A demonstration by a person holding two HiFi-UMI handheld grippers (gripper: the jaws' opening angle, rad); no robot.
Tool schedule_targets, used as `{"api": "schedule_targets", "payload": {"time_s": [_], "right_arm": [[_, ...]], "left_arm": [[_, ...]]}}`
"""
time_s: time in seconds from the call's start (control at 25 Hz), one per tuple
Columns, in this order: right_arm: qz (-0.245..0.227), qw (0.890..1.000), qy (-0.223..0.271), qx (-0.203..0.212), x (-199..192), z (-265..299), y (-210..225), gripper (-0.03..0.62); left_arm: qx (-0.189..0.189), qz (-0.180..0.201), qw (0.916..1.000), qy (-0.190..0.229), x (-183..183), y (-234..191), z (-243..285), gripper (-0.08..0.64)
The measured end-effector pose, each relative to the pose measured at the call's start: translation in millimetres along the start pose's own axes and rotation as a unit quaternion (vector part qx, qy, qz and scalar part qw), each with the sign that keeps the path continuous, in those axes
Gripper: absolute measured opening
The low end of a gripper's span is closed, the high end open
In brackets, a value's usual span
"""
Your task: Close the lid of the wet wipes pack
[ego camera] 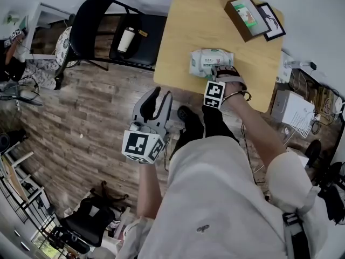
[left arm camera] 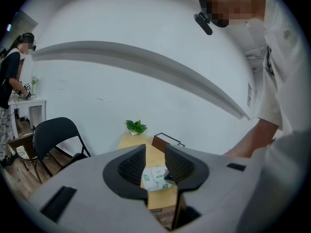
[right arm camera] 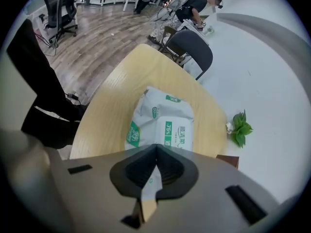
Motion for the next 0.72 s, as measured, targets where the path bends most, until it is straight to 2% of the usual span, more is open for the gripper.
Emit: {"api": "schedule_targets", "payload": {"time_s": [0.2,0.36,0.52,0.72], "right_arm": [[-0.015,1.0,0.0,0.013,0.3,1.2,1.8,0.0],[0.037,0.999,0.01,0.001,-1.8,-4.8,3.0,0.0],[0.067,0.998,0.007,-0.01,-0.6,-6.5,4.6,0.026],[0.078,0.997,0.004,0.002,-0.7,-4.0,6.4,0.018]], "left_arm": [[-0.01,0.001,0.9999,-0.002,-3.3,-6.9,-10.6,0.121],[-0.017,0.001,0.9999,0.0,-5.5,-12.2,-23.2,0.121],[-0.022,-0.001,0.9998,0.0,-9.2,-17.3,-31.7,0.121],[-0.03,0.003,0.9995,0.004,-10.5,-19.1,-43.4,0.121]]}}
Point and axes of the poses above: the fingertips, and each gripper's own axes: z forward along the fingers, y to its right, x out of its top, the point moved 10 cm from there along -z, backward along the fingers, and after that the axes turned 5 degrees about y, right-handed, at the moved point
